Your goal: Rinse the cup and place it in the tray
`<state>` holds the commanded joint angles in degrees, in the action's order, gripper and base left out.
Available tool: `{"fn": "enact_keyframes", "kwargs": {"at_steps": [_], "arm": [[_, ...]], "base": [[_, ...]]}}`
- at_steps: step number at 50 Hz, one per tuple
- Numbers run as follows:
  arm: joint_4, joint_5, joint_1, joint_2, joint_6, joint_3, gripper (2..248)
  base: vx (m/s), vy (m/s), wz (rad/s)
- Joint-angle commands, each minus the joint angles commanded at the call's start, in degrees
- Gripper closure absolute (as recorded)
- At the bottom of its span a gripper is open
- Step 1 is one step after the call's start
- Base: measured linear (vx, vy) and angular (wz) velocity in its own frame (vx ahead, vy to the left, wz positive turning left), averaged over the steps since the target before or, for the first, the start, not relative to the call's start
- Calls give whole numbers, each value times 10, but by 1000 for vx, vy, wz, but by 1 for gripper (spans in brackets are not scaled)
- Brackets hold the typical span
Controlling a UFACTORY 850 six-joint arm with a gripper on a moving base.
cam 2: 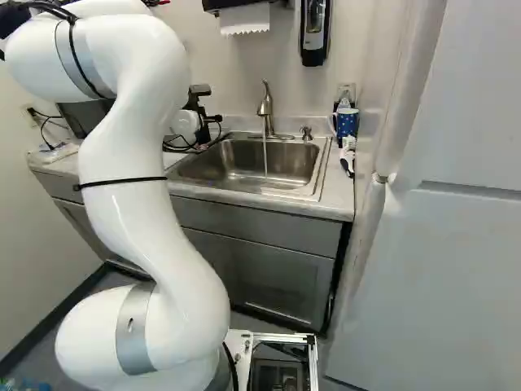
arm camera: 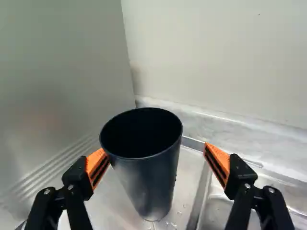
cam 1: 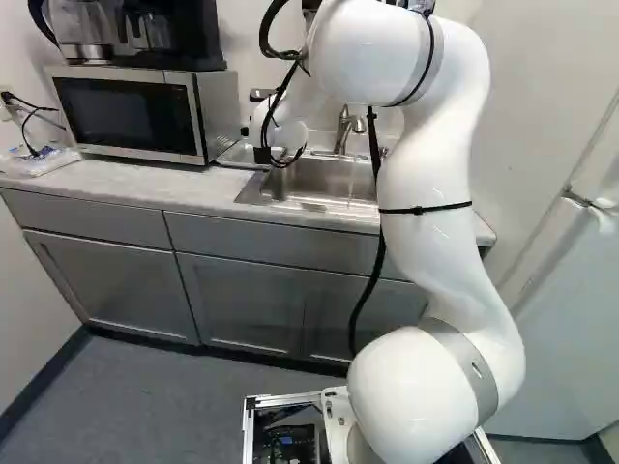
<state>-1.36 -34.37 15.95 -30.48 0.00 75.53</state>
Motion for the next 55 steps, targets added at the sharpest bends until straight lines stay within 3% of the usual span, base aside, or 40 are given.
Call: {"fn": "enact_keyframes", "kwargs": {"at_steps": [42,55], "arm": [[0,-128,1,-19,0,-28,3],[0,-131,1,-21,0,-29,3]], "base": [[0,0,0],[0,0,0]]}}
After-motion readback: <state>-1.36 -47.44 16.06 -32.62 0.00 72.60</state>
